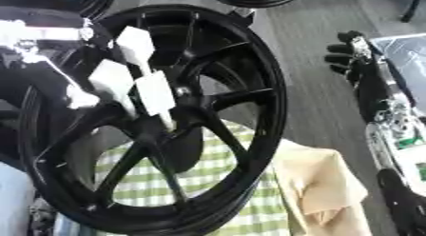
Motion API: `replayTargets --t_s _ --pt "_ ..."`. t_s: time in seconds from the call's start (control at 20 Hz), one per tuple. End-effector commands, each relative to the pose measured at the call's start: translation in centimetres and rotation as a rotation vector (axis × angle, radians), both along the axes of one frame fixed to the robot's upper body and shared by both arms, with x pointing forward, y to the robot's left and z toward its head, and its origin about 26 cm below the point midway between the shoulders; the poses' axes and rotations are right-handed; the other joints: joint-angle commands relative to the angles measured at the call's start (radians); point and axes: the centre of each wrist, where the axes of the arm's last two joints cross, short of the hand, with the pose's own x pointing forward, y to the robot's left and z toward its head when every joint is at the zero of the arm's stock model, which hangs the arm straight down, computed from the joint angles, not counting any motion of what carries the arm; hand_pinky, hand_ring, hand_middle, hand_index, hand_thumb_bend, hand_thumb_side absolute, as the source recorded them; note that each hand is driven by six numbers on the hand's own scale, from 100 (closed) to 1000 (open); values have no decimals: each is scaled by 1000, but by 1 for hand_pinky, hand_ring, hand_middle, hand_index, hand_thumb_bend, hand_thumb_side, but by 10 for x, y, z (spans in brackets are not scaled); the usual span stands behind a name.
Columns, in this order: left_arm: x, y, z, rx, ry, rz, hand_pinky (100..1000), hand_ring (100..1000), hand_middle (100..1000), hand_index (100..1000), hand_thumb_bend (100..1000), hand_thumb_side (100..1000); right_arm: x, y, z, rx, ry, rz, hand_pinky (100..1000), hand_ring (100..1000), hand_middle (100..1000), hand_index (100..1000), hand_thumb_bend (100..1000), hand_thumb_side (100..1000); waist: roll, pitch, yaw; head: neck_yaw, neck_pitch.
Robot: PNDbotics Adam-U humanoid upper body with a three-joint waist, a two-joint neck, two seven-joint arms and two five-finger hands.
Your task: Pull the pin out of the wheel hub.
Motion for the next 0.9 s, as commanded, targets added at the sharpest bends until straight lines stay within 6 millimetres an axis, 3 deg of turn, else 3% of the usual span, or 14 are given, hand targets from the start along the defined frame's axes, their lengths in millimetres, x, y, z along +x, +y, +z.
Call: replayTargets --t_s 0.05,0.35,0.6,0.9 --pt "-1 3 9 -16 -20 25 672 554 617 708 181 120 0 -1 9 -17 -24 3 849 771 720 857 100 854 -6 -13 0 1 -1" --pt "-3 2 11 -77 -55 46 634 478 514 569 100 123 0 -1 9 -16 -23 0 849 771 720 857 100 858 -6 -14 0 1 0" --pt "-8 5 16 -113 -76 51 606 436 464 467 100 105 0 -1 9 -17 -21 -3 849 771 720 857 100 859 -5 -14 1 0 2" --pt "-23 24 32 -149 -145 59 589 399 431 424 158 104 0 -2 9 -18 -22 -6 850 771 720 858 100 859 -2 -14 4 -6 1"
